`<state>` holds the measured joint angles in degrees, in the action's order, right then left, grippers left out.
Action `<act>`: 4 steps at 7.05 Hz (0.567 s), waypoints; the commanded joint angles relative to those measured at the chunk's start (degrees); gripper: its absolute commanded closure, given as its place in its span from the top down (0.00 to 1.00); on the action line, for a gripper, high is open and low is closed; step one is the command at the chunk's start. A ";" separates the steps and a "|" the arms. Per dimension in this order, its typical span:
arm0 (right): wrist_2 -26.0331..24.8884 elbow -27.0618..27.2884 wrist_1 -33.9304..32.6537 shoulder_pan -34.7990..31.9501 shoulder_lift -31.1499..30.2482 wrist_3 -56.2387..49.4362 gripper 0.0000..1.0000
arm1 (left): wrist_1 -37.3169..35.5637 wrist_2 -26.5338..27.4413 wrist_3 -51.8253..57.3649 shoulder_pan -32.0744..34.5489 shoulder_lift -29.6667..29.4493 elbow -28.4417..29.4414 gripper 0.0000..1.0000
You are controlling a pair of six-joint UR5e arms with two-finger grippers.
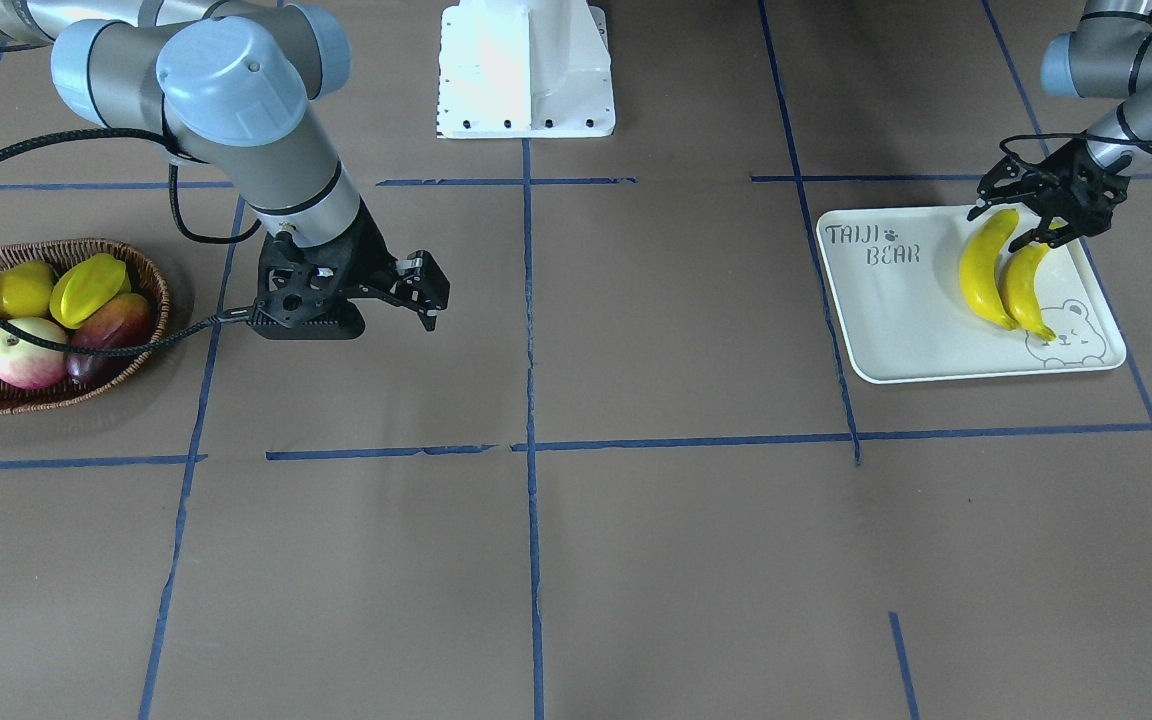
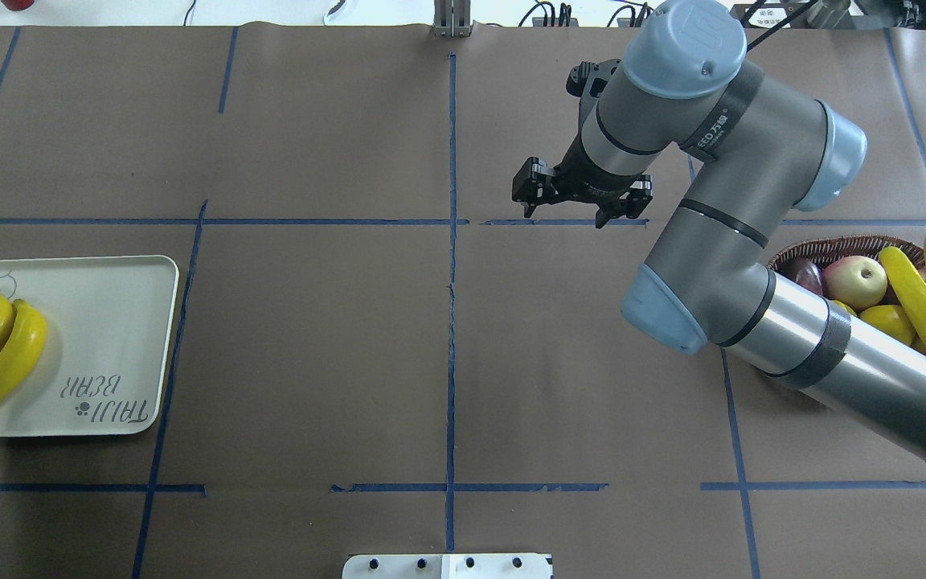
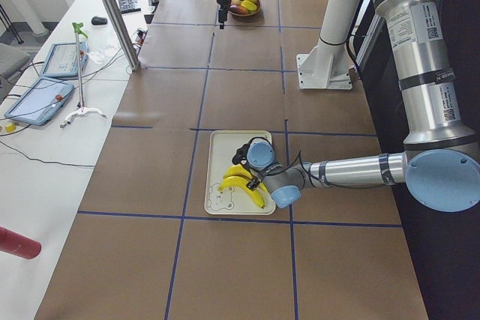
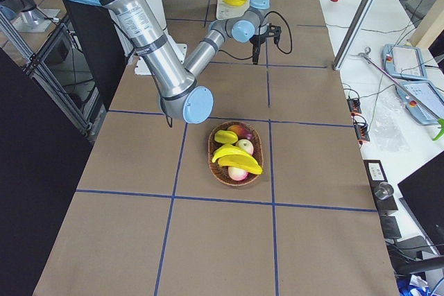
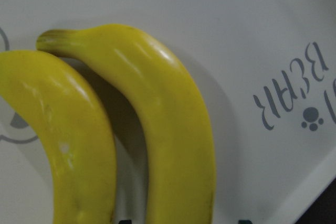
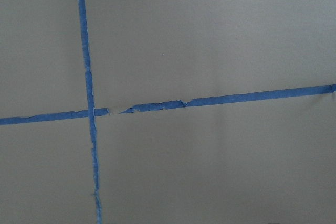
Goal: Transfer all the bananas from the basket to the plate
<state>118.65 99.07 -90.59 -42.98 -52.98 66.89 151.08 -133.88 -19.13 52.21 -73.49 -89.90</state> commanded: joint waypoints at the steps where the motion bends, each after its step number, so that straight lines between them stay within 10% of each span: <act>1: 0.35 0.24 0.07 0.00 0.15 0.00 1.00 | -0.17 -2.94 -0.20 2.96 0.01 -0.81 0.86; 4: 0.97 0.33 -0.37 -2.27 -0.54 -5.24 1.00 | -5.67 -5.86 -2.30 9.38 -1.13 -3.07 0.89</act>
<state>119.37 99.33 -90.79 -43.98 -53.05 65.14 149.05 -139.12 -20.33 59.09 -73.90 -91.26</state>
